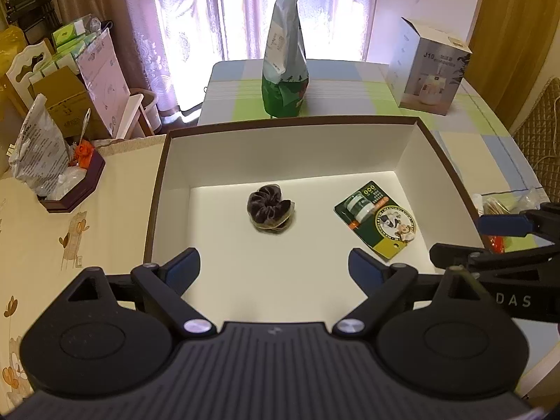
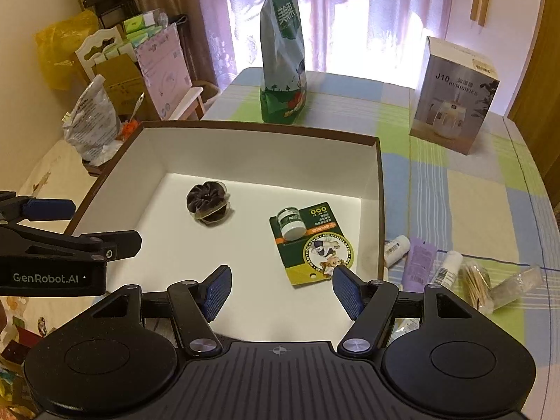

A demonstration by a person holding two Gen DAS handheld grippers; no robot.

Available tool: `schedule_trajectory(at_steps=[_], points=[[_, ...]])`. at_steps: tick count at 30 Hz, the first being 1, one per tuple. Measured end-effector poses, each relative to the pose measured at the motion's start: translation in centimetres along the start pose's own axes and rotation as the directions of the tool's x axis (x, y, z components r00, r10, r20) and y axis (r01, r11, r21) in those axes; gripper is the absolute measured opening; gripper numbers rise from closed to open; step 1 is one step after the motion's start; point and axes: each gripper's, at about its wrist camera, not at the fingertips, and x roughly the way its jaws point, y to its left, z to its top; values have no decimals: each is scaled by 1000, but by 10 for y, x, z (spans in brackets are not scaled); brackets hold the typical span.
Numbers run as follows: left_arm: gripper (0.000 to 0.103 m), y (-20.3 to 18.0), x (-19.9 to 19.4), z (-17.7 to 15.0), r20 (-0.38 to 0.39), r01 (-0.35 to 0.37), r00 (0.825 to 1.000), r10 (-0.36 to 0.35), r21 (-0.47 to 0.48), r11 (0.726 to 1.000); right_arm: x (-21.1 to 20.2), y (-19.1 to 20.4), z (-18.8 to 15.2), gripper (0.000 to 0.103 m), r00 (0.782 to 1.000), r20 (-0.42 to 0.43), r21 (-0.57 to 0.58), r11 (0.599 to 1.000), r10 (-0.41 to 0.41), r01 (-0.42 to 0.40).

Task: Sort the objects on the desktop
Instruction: 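Withdraw both tools from the box back toward the remaining items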

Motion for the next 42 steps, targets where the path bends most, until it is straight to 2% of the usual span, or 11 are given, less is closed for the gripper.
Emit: schedule_trajectory(at_steps=[16, 29, 42], points=[[91, -12, -18, -24, -1, 18, 1000, -18, 30, 999, -18, -5, -28, 70, 1000, -15, -14, 1000, 4, -4], [92, -34, -17, -55, -56, 31, 998, -28, 66, 997, -24, -18, -54, 70, 999, -48, 3, 1000, -2, 2], [92, -68, -18, -60, -66, 24, 998, -21, 53, 998, -37, -45, -69, 70, 998, -59, -23, 1000, 14, -15]])
